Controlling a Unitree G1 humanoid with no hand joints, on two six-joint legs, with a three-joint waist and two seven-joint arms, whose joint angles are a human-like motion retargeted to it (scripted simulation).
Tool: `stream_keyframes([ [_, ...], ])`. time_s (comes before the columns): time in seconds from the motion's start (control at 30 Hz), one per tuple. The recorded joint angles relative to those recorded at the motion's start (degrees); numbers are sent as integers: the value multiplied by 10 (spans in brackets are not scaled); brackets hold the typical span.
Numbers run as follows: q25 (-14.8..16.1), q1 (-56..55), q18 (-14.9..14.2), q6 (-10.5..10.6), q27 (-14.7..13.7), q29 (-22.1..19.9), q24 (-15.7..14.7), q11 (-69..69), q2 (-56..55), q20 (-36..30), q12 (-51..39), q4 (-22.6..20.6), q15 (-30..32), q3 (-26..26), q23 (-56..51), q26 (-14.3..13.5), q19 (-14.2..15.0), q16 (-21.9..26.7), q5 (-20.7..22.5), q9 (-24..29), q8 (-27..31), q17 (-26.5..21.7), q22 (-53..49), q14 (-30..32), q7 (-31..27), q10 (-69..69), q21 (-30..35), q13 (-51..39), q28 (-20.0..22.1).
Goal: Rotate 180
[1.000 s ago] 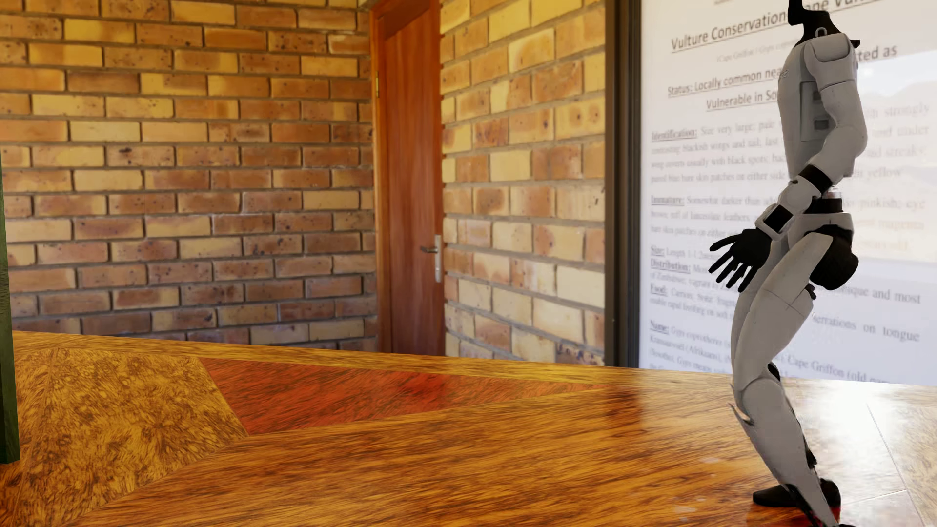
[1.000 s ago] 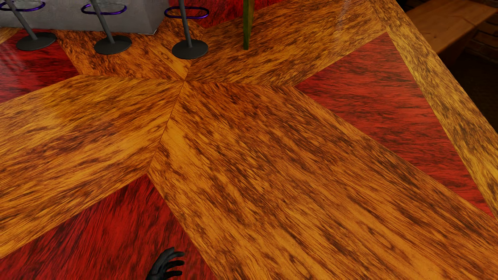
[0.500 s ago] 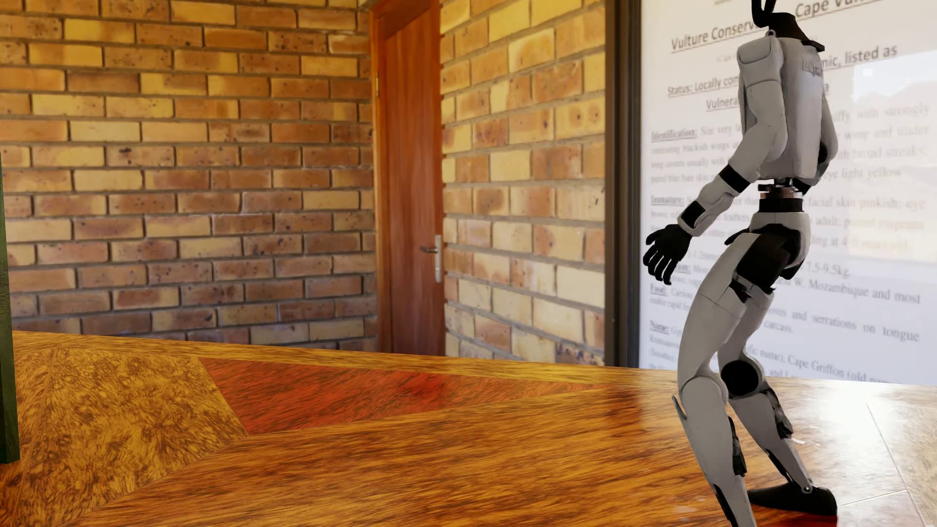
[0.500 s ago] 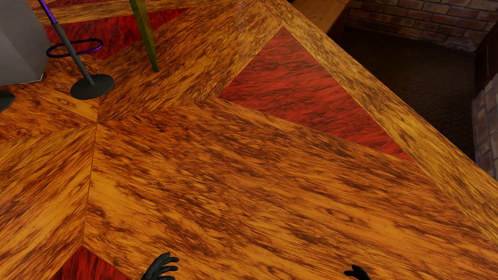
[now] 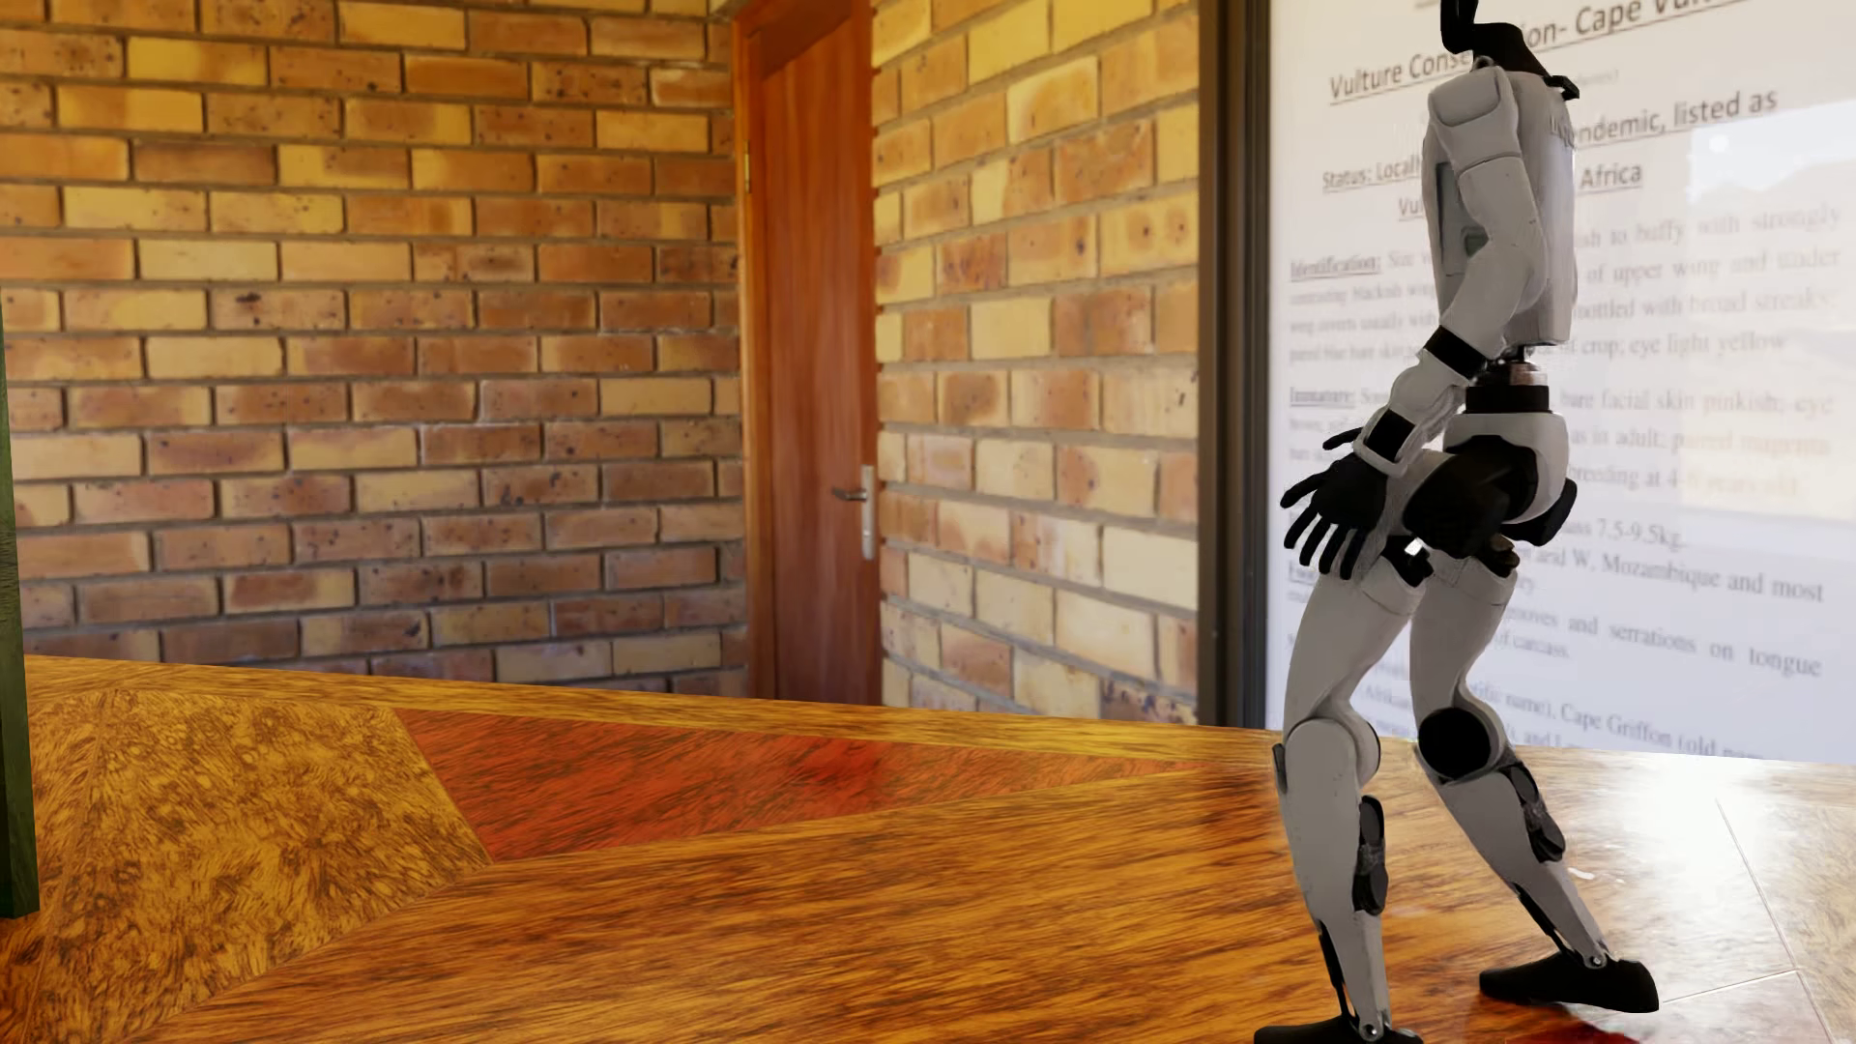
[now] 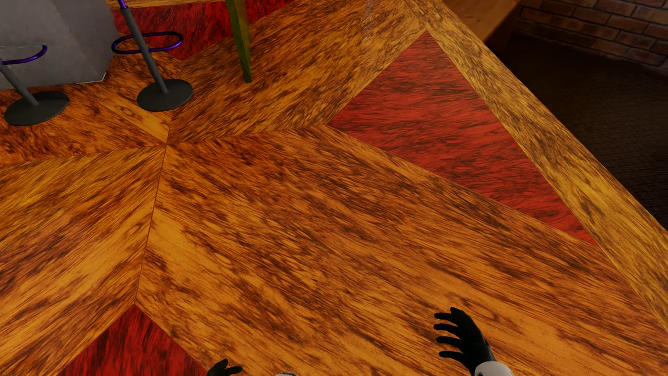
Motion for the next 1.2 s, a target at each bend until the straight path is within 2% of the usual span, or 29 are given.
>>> stream_keyframes([
  [0.03, -1, -1, 0, -4, 4, 5, 13, -44, 19, 0, -10, 1, -18, -5, 1, -8, -12, -8, -1, 1, -3, -10, -11, 4, 2, -5, 0, 16, 1],
  [0.07, -6, 0, 1, -7, 16, 5, 26, -56, 21, -7, -14, -2, -10, -13, -9, -18, -60, -5, -2, 0, -4, -23, -16, 10, 3, -16, -1, 36, -2],
  [0.1, -15, 2, 2, -5, 30, -4, 37, -64, 20, -7, -20, 1, -4, -20, -2, -29, -74, 7, 2, -1, -2, -20, -6, 16, 5, -26, 0, 36, -9],
  [0.17, -35, 3, 1, 7, 45, -24, 65, -73, 21, -6, -18, 8, 4, -16, -11, -36, -42, 2, 5, -1, 2, -5, -10, 16, 8, -28, 3, 42, -14],
  [0.2, -41, 2, 2, 16, 39, -31, 75, -67, 20, -10, -16, 9, 7, -13, 5, -30, -59, -7, 8, 1, 3, 0, -5, 13, 8, -22, 9, 25, -15],
  [0.23, -42, 3, 3, 25, 32, -33, 79, -56, 16, -15, -15, 11, 11, -13, -1, -19, -56, -7, 11, 7, 6, 4, 3, 11, 9, -17, 15, 13, -18],
  [0.27, -39, 4, 3, 26, 13, -31, 76, -39, 7, -12, -12, 7, 17, -13, -8, -4, -35, -1, 6, 6, 6, 7, 6, 14, 9, -22, 18, 18, -23],
  [0.3, -35, 5, 4, 26, 0, -24, 72, -44, 7, 0, -14, 3, 17, -8, 3, 14, -28, -1, 4, 4, 8, 6, -3, 21, 8, -32, 13, 19, -26],
  [0.33, -33, 3, 5, 23, -2, -15, 66, -74, 18, 0, -10, -3, 4, -3, 2, 27, -32, 1, -2, -2, 9, -5, -15, 28, 7, -42, 10, 21, -28],
  [0.37, -33, 6, 4, 27, -1, -4, 56, -88, 22, -5, -5, -2, 11, -3, 4, 31, -59, 7, 0, -6, 6, -17, -7, 35, 7, -54, 2, 17, -29],
  [0.43, -33, 5, 3, 30, -2, 2, 41, -57, 10, -10, -10, -2, 16, -8, -3, 28, -44, -2, 0, 2, 4, -16, -3, 33, 4, -47, 1, 15, -16],
  [0.47, -31, 0, 1, 26, -7, 4, 35, -47, 3, -13, -12, -4, 11, -12, 7, 23, -54, 0, -1, 0, 2, -12, -1, 34, 3, -44, 2, 23, -12],
  [0.5, -26, -2, 8, 27, -4, 3, 38, -56, 12, -17, -21, -4, -2, -6, 16, 21, -52, -10, -2, 6, 3, -14, -6, 26, 5, -30, -3, 26, -10],
  [0.53, -18, -8, 30, 31, 6, 0, 43, -53, 11, -27, -26, -3, -2, -6, 14, 19, -52, -7, -1, 7, 4, -17, -7, 7, 8, -13, -4, 24, -12],
  [0.57, -6, -11, 30, 34, 11, -5, 47, -54, 11, -21, -24, 3, -2, -11, 15, 16, -53, 8, 3, 4, 9, -11, -5, -13, 14, -2, -1, 19, -20],
  [0.6, 5, -8, 17, 39, 17, -11, 52, -30, 3, -12, -23, 6, 3, -16, 6, 12, -51, 7, 6, 5, 9, -9, -1, 6, 11, -1, 2, 17, -22],
  [0.63, 10, -10, 3, 35, 25, -14, 53, 4, -18, -5, -12, 3, 13, -30, -3, 5, -49, 8, 4, 1, 8, -3, -2, 17, 9, -6, 8, 12, -21],
  [0.73, -11, -2, 5, 22, 19, -18, 44, -57, 9, -3, -11, 1, 6, -10, 3, -10, -53, -1, -1, -8, 1, -7, -10, 30, 8, -35, 4, 34, -19],
  [0.77, -20, 6, 14, 17, 27, -20, 41, -62, 14, 0, -5, 1, 10, -6, -2, -18, -54, 4, 0, -4, 3, -6, -7, 30, 11, -41, 3, 30, -20],
  [0.83, -23, 1, 26, 17, 25, -26, 53, -70, 12, 7, -14, 1, 17, 1, -1, -10, -54, 3, -1, -10, 2, -4, -4, 18, 11, -41, 2, 28, -21],
  [0.87, -25, 5, 13, 17, 21, -28, 65, -73, 16, 10, -14, 1, 18, -6, 4, -1, -53, 5, -2, -11, 1, -3, 0, 13, 12, -43, 9, 23, -24],
  [0.9, -32, 2, 14, 17, 18, -24, 71, -66, 10, 11, -7, -4, 15, -8, -4, 5, -53, -2, -2, -15, 1, -9, 1, 31, 4, -45, 13, 26, -28],
  [0.93, -42, 0, 13, 15, 10, -19, 71, -63, 6, -3, -3, -6, 13, 1, 7, 11, -53, -11, -4, -21, 1, -12, 6, 37, 4, -49, 11, 34, -30],
  [0.97, -49, 8, 2, 10, 14, -15, 67, -64, 9, -17, -3, -6, 13, 12, 4, 18, -54, -1, -6, -18, 4, 1, 0, 30, 8, -55, 6, 33, -38],
  [1.03, -47, -5, 56, 23, 12, 8, 61, -77, 16, 3, 10, -1, 18, 8, 15, 26, -54, -3, -1, -19, 1, -21, -5, -22, 12, -24, -5, 15, -54],
  [1.07, -47, -9, 86, 32, 10, 16, 68, -77, 20, 14, 5, 5, 16, 4, 12, 30, -53, -4, 2, -15, 2, -28, -6, -39, 18, -3, -10, 17, -58],
  [1.1, -46, -12, 35, 35, 11, 15, 79, -63, 11, 14, -10, 10, 9, -4, 3, 31, -53, -1, 6, -16, 2, -18, -4, -5, 14, -8, -4, 23, -57],
  [1.13, -46, -9, 0, 33, 11, 11, 86, -49, 8, 1, -16, 10, -1, -12, 5, 25, -54, 1, 6, -12, 2, -3, -2, 22, 10, -14, 13, 29, -52],
  [1.2, -42, -6, 1, 27, 20, 12, 78, -53, 8, -6, -24, 4, -1, -14, 10, 13, -53, -1, 0, -2, 1, 1, 0, 27, 11, -25, 10, 27, -49],
])
